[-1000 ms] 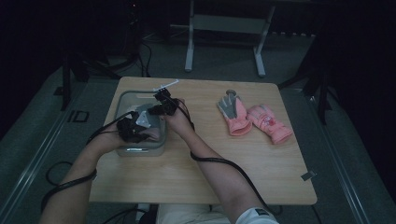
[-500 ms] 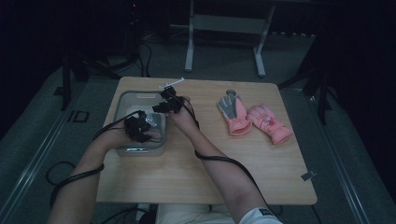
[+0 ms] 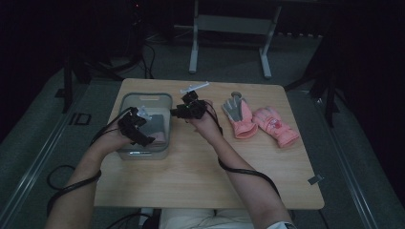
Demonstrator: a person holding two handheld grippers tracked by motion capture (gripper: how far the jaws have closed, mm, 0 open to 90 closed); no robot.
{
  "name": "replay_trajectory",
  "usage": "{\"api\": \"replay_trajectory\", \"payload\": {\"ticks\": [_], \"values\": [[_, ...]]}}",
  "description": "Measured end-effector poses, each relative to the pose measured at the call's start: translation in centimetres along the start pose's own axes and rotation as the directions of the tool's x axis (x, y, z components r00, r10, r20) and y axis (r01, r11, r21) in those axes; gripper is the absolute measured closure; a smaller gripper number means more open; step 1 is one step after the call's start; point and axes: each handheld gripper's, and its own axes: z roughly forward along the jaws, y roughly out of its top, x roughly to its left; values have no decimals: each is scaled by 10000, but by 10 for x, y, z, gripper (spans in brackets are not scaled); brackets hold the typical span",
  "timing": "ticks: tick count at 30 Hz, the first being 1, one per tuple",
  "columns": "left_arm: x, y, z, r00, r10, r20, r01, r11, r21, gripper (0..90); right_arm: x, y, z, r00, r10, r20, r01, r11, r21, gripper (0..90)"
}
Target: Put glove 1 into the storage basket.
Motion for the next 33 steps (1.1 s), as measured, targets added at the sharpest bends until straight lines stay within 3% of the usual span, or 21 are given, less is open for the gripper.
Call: {"api": "replay_trajectory", "payload": {"ticks": [2, 5, 7, 8, 9, 13, 14, 16, 17, 18, 19, 20, 21, 23, 25, 26, 33], "values": [[-2, 1, -8, 9987, -348, 361, 369, 9976, -582, 67, -5, -6, -12, 9994, -275, 226, 277, 9996, -45, 603], [-10, 3, -14, 9960, -514, 730, 616, 9873, -1466, 66, -18, -20, -32, 9958, -571, 709, 572, 9984, 2, 627], [-14, 5, -15, 9954, -528, 800, 651, 9850, -1598, 56, -24, -25, -38, 9937, -654, 909, 652, 9979, 56, 628], [-23, 9, -17, 9932, -399, 1095, 620, 9765, -2062, 50, -40, -36, -52, 9887, -703, 1326, 688, 9975, 160, 643], [-29, 12, -17, 9908, -376, 1302, 652, 9745, -2148, 50, -46, -40, -57, 9869, -682, 1461, 660, 9976, 199, 644], [-50, 21, -14, 9883, -35, 1527, 411, 9690, -2434, 50, -80, -56, -80, 9769, -350, 2110, 286, 9990, 331, 667], [-50, 21, -14, 9883, -35, 1527, 411, 9690, -2434, 50, -88, -60, -85, 9738, -325, 2252, 240, 9989, 404, 672], [-70, 30, -10, 9865, 187, 1628, 285, 9587, -2830, 50, -103, -66, -92, 9658, -339, 2571, 208, 9983, 535, 676], [-70, 30, -10, 9865, 187, 1628, 285, 9587, -2830, 50, -103, -66, -92, 9658, -339, 2571, 208, 9983, 535, 676], [-83, 36, -7, 9836, 285, 1779, 284, 9506, -3091, 50, -116, -72, -96, 9586, -339, 2826, 152, 9976, 681, 678], [-90, 39, -6, 9842, 337, 1739, 254, 9448, -3267, 50, -123, -74, -97, 9558, -314, 2925, 98, 9971, 750, 679], [-96, 41, -4, 9808, 423, 1903, 267, 9378, -3460, 50, -128, -77, -97, 9527, -249, 3030, -12, 9963, 855, 678], [-102, 43, -2, 9766, 473, 2099, 304, 9354, -3523, 50, -134, -79, -97, 9479, -246, 3178, -60, 9955, 950, 679], [-107, 45, 1, 9745, 523, 2180, 291, 9347, -3542, 50, -139, -81, -96, 9462, -144, 3232, -190, 9948, 999, 678], [-122, 48, 14, 9687, 837, 2338, -18, 9439, -3303, 50, -149, -87, -93, 9408, -118, 3388, -319, 9919, 1230, 671], [-126, 48, 19, 9664, 896, 2409, -57, 9444, -3287, 50, -152, -89, -92, 9406, -55, 3394, -401, 9911, 1271, 666], [-150, 37, 46, 9726, 850, 2162, -125, 9486, -3164, 50, -164, -96, -85, 9362, 40, 3513, -612, 9865, 1519, 642]]}}
